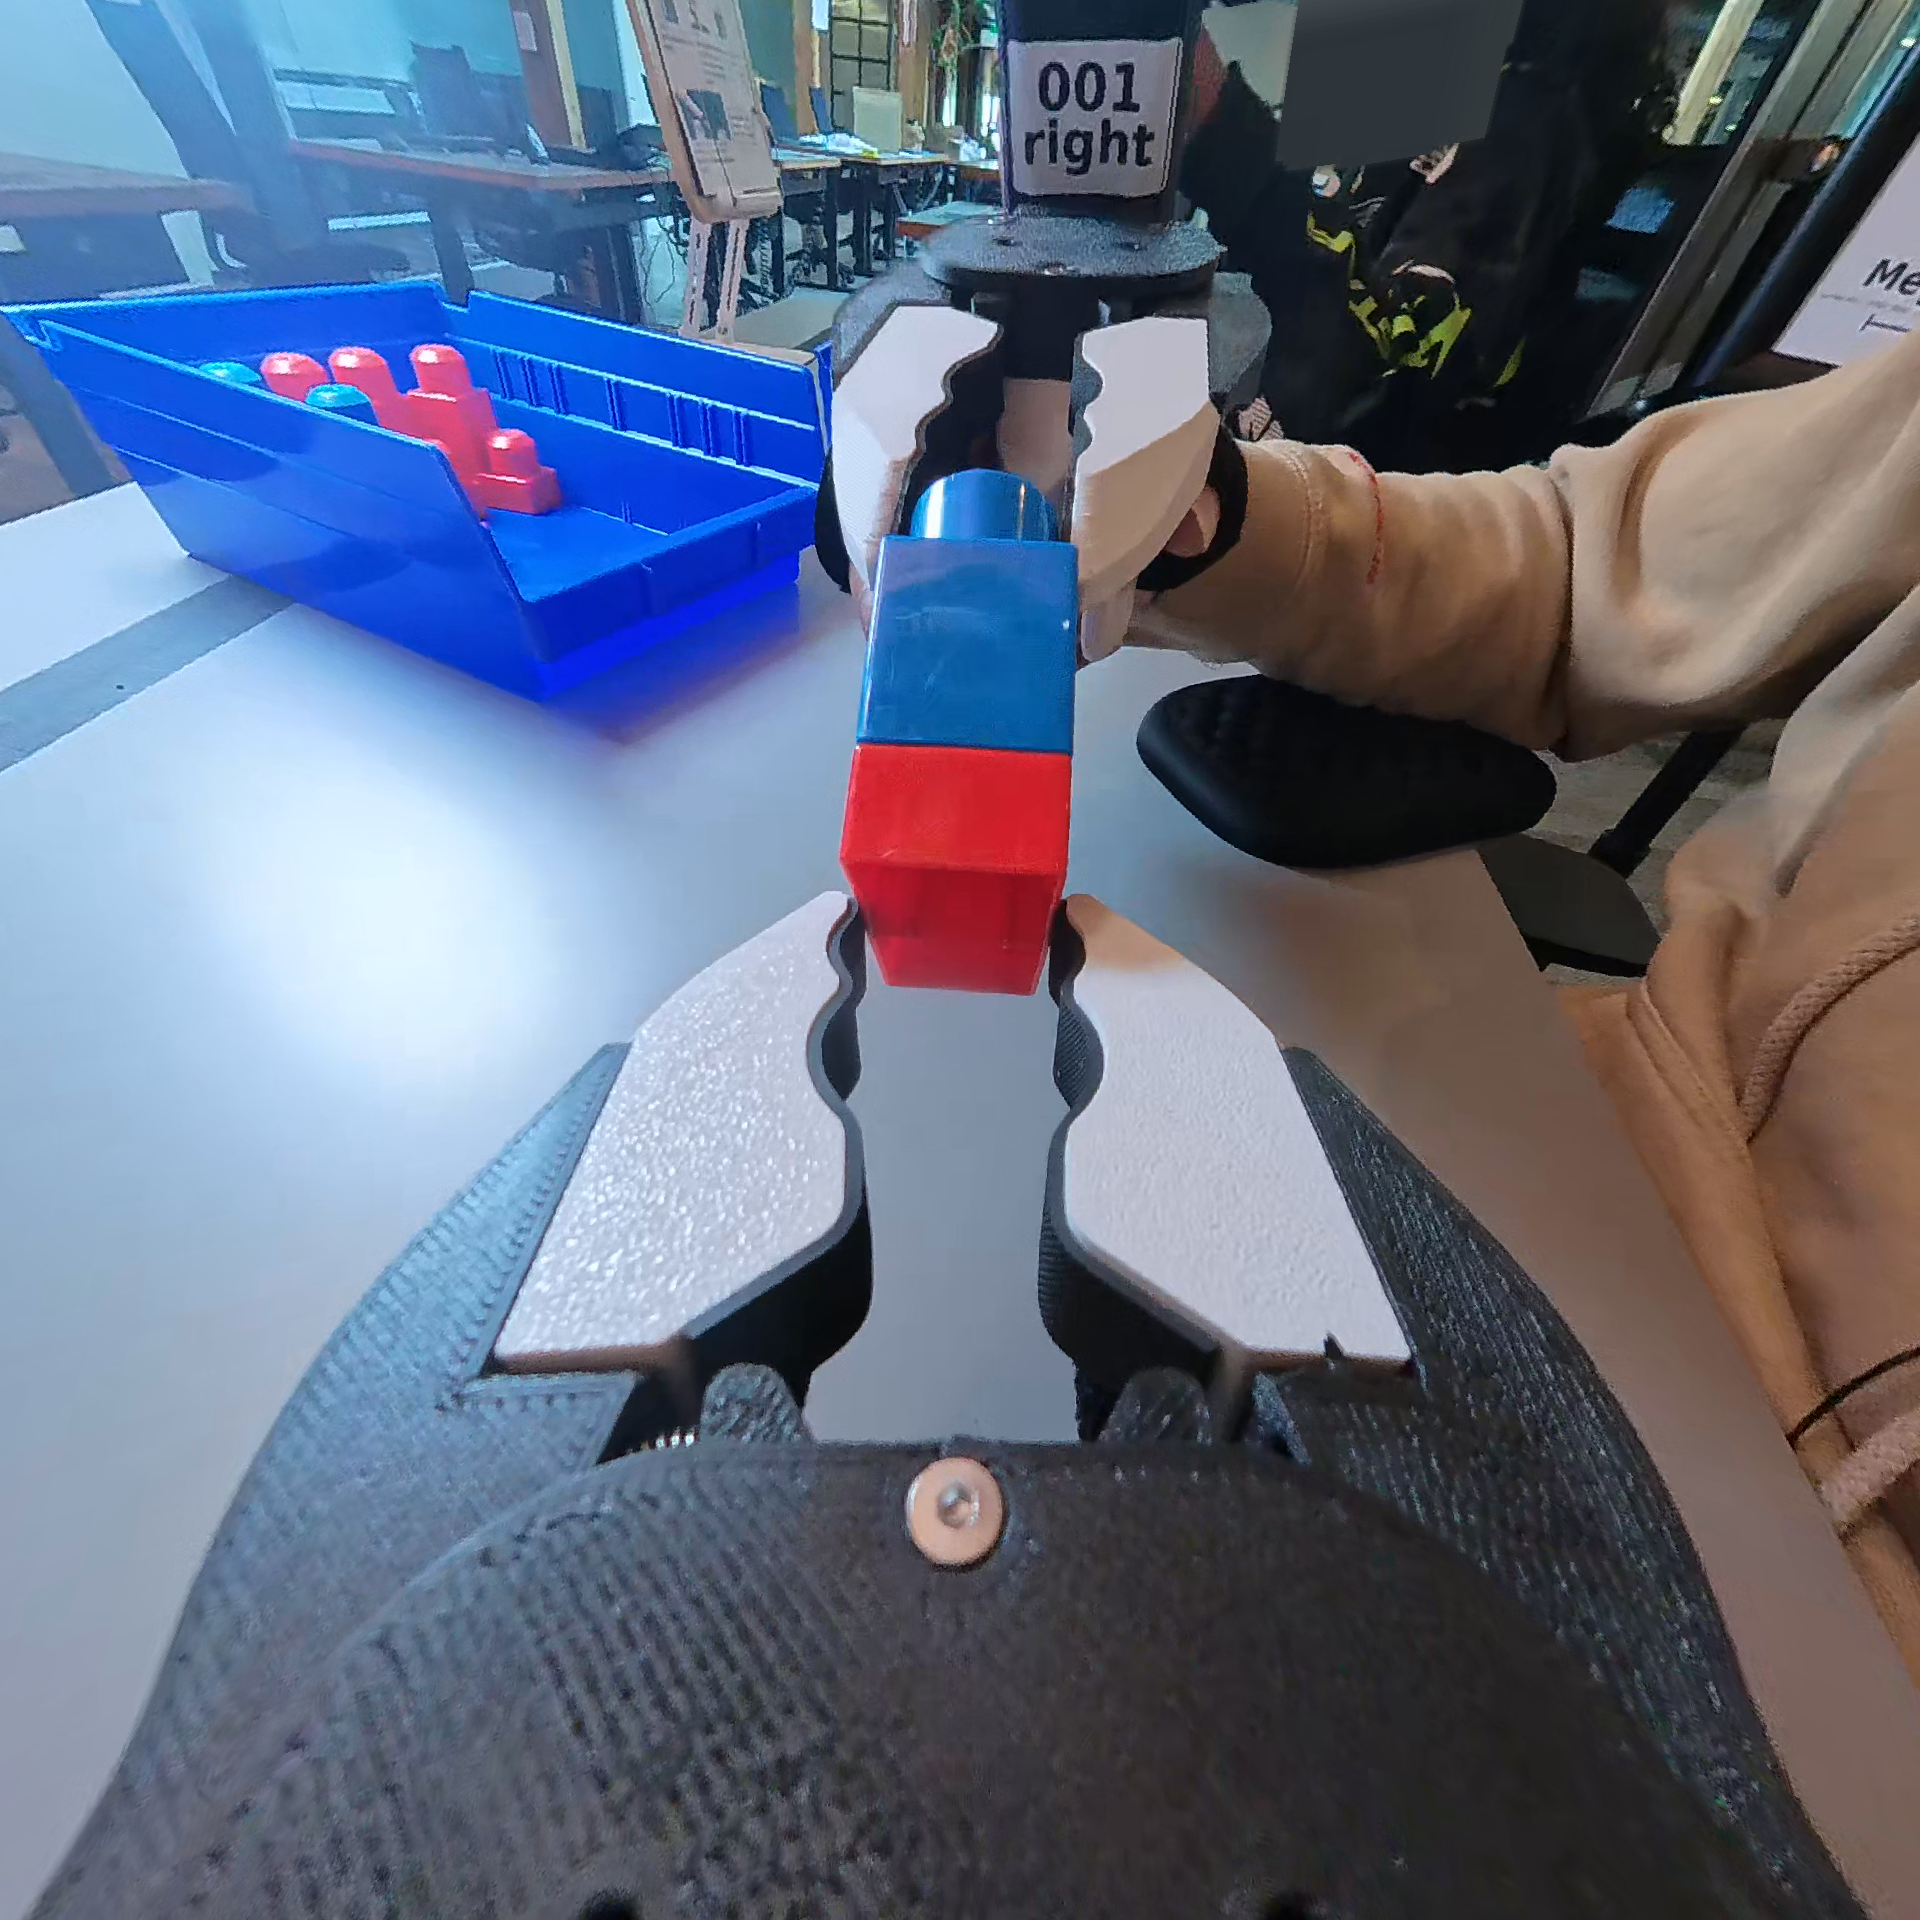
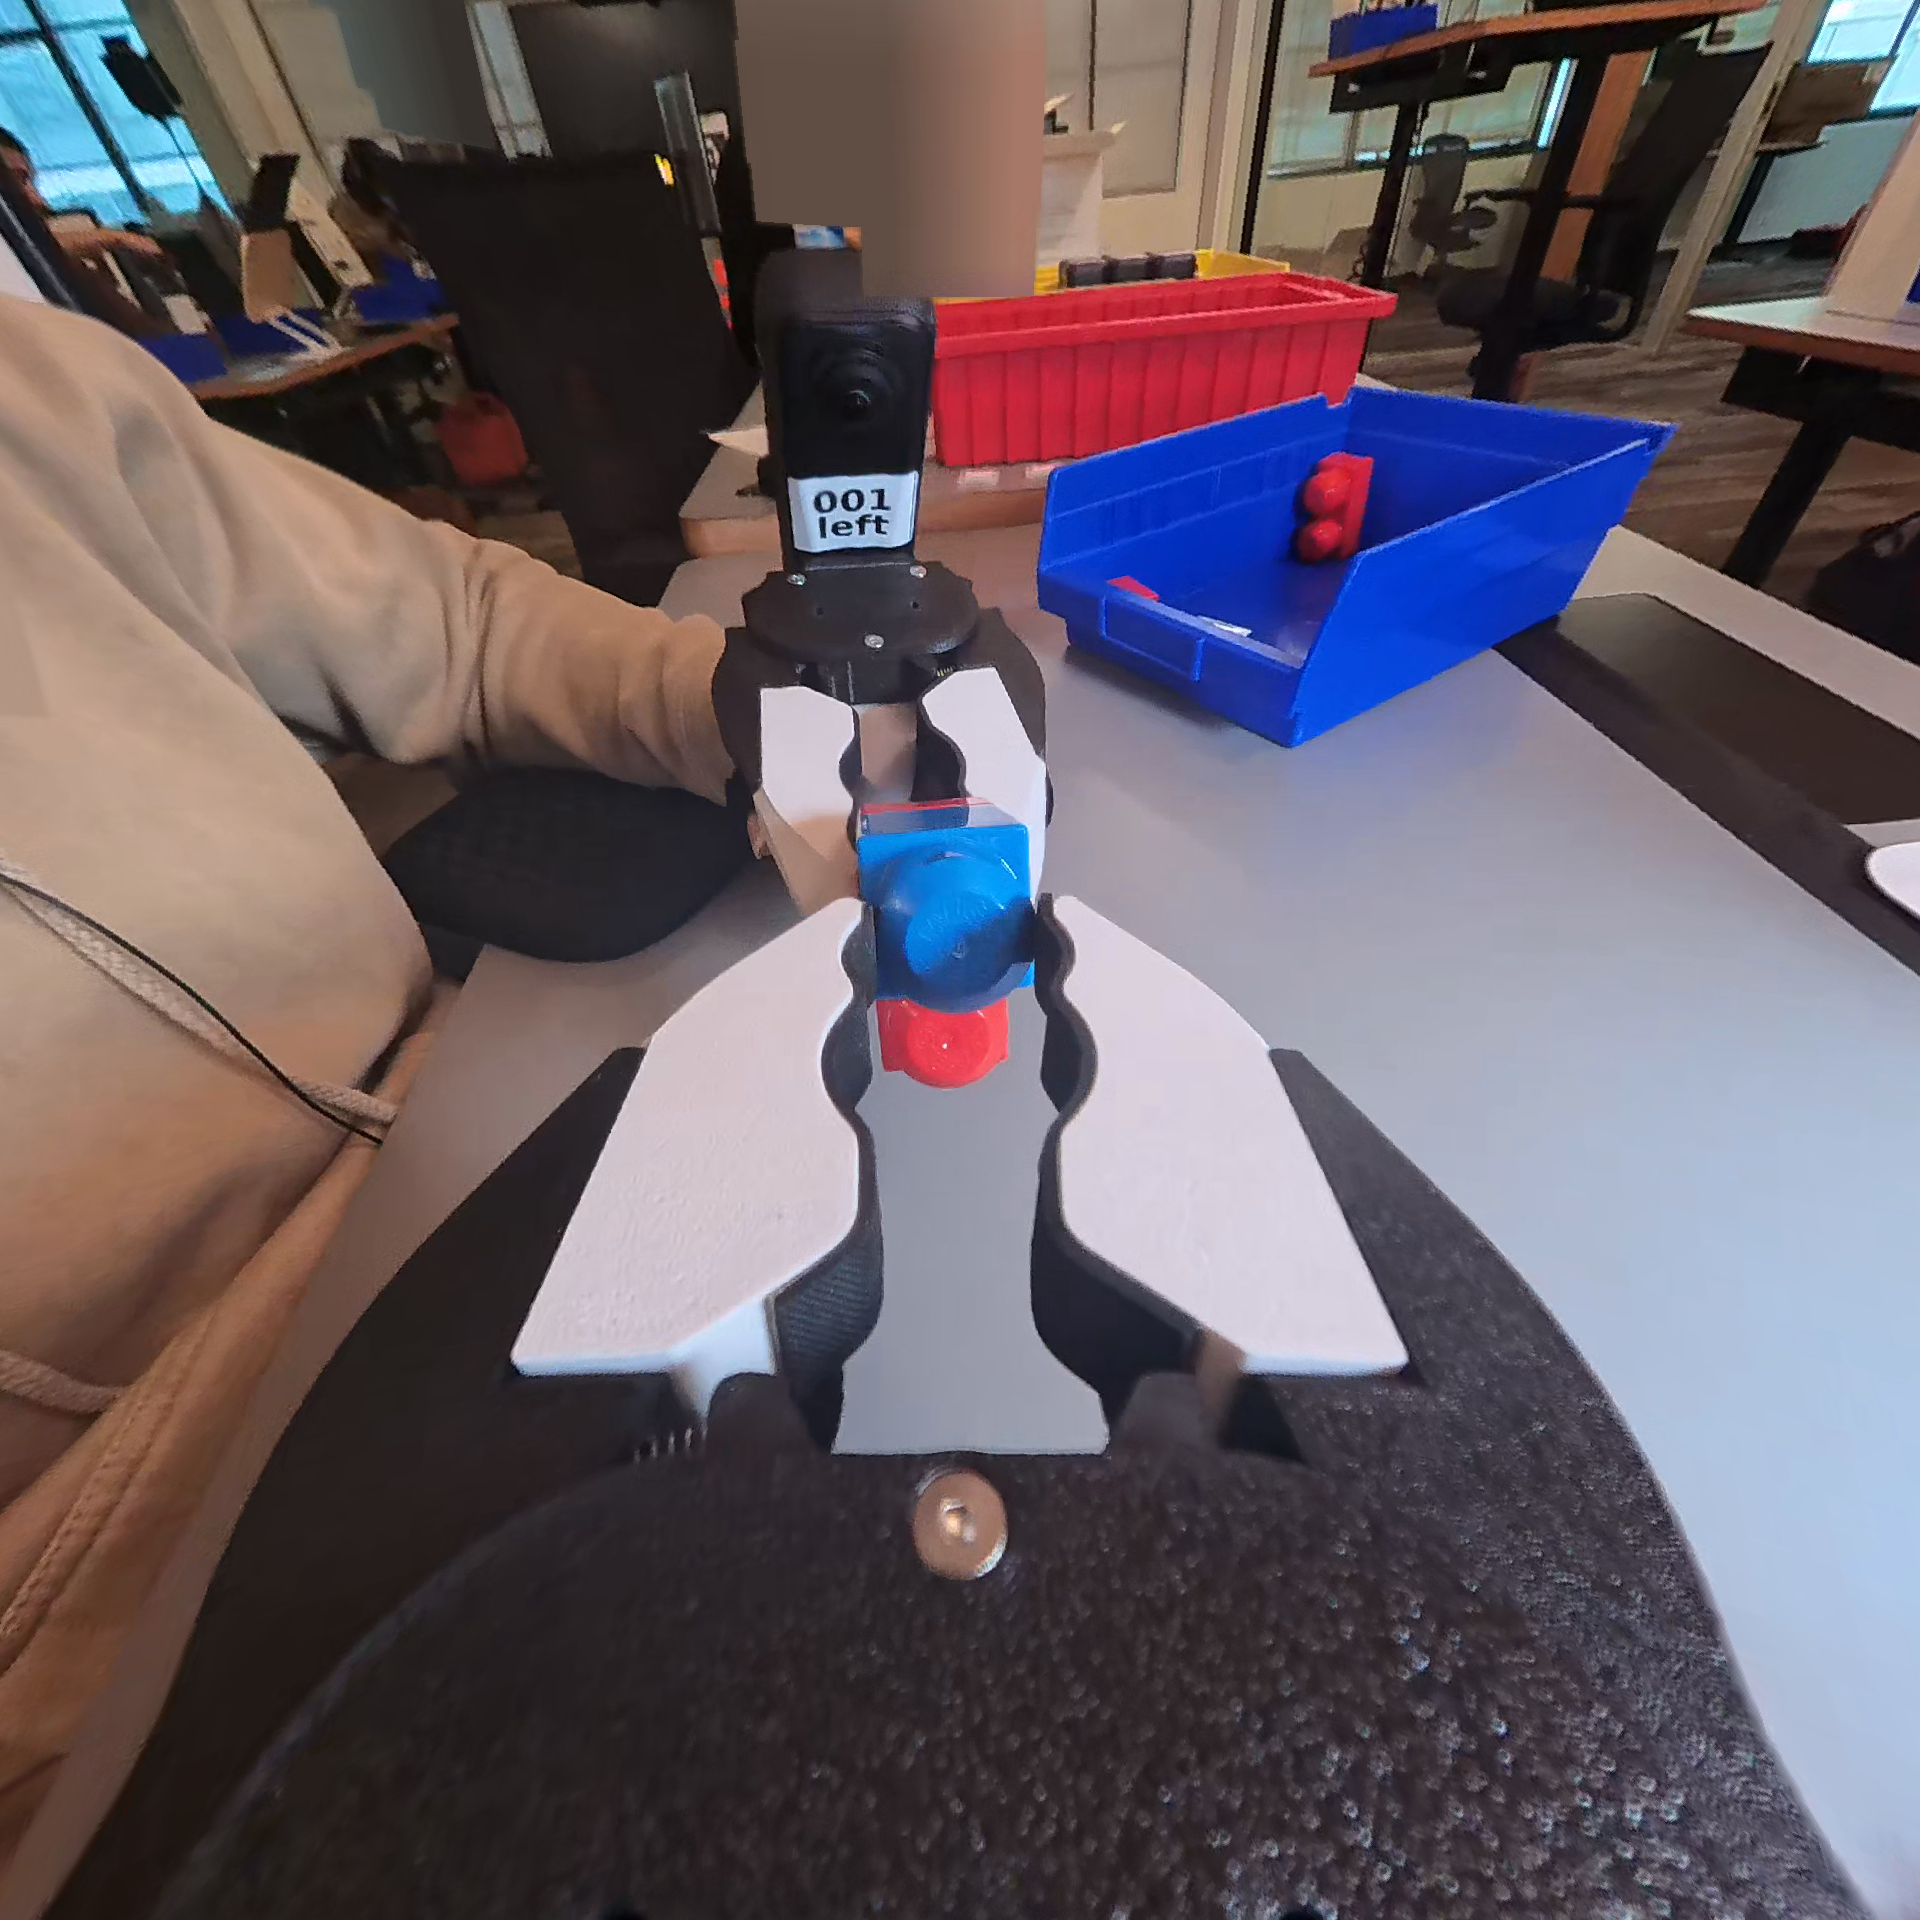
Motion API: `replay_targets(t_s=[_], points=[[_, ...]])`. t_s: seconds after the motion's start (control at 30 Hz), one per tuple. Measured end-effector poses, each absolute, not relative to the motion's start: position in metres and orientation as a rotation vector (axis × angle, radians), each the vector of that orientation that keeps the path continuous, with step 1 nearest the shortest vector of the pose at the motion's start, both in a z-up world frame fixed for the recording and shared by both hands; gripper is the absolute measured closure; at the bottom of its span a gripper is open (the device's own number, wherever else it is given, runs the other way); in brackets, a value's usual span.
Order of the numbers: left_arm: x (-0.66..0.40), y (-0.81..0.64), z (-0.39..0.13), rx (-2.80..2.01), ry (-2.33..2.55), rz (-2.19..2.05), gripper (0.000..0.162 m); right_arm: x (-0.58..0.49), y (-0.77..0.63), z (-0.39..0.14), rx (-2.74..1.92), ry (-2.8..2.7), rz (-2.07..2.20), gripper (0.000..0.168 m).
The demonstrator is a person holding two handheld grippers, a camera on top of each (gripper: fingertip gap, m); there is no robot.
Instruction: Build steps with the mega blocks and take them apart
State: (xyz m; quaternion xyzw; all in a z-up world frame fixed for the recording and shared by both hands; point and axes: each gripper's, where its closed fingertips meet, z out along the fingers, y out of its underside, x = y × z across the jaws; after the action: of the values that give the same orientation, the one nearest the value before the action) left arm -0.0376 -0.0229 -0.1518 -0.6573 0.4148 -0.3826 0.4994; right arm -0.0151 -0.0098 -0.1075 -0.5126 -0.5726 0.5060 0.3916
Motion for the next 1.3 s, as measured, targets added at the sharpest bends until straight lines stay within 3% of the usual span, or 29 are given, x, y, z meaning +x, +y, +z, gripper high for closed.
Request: replay_targets(t_s=[0.2,0.3,0.43,0.63,0.83,0.9,1.1,1.3], points=[[-0.048,-0.006,-0.149,-1.594,0.911,-0.833,0.125,0.030,0.056,-0.050,-1.371,-1.291,0.996,0.139],[-0.050,-0.003,-0.153,-1.610,0.910,-0.827,0.132,0.094,0.162,-0.027,-1.610,-0.931,0.542,0.139],[-0.046,-0.006,-0.162,-1.622,0.965,-0.786,0.136,0.184,0.275,-0.063,-1.995,-0.584,0.062,0.139],[-0.043,-0.010,-0.166,-1.630,0.994,-0.779,0.141,0.221,0.339,-0.147,-2.312,-0.346,-0.102,0.139],[-0.048,-0.005,-0.168,-1.650,0.950,-0.821,0.143,0.221,0.367,-0.176,-2.317,-0.235,0.030,0.134],[-0.048,-0.004,-0.170,-1.656,0.952,-0.819,0.143,0.213,0.371,-0.162,-2.222,-0.260,0.089,0.126],[-0.057,0.005,-0.164,-1.650,0.900,-0.807,0.141,0.158,0.318,-0.082,-1.825,-0.445,0.316,0.124],[-0.135,0.046,-0.107,-1.648,0.690,-0.587,0.138,0.090,0.182,-0.061,-1.648,-0.678,0.672,0.124]])
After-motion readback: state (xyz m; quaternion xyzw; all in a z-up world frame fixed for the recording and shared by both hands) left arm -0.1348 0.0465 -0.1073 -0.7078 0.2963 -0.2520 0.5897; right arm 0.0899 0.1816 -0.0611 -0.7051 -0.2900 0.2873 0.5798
